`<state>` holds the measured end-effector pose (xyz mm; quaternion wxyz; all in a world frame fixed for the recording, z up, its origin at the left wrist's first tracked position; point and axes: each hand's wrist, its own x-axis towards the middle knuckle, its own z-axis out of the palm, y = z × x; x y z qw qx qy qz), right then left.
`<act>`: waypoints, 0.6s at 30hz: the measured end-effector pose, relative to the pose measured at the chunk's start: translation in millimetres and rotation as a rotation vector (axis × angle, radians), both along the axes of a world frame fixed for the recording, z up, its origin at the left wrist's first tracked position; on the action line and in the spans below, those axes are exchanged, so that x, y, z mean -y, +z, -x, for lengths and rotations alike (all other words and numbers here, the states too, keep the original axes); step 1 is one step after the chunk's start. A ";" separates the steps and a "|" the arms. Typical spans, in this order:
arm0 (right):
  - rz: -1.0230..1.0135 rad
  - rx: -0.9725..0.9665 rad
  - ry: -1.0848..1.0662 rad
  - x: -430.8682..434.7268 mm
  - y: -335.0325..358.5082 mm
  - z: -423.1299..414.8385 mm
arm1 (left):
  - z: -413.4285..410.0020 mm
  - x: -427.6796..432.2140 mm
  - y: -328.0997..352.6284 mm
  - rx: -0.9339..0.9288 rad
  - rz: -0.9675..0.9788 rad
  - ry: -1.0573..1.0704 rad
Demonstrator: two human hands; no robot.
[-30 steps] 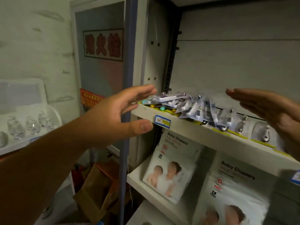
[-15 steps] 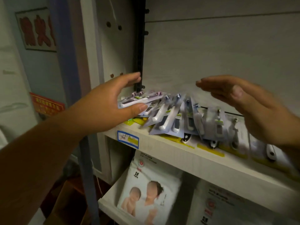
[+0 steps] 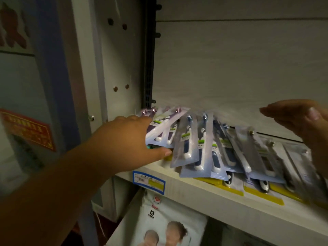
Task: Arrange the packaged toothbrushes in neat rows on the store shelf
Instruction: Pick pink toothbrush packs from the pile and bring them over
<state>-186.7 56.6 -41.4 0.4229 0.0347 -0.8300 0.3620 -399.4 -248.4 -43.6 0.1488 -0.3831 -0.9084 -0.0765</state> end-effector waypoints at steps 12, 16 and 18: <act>0.032 0.003 -0.056 0.0 5.1 -4.0 | 6.5 2.3 12.8 -0.012 -0.255 -0.082; 0.028 -0.018 -0.063 12.2 7.2 -9.9 | 4.6 -0.3 15.6 -0.088 -0.305 -0.100; 0.022 -0.013 -0.087 10.2 9.9 -12.7 | 3.7 -2.4 15.9 -0.098 -0.356 -0.106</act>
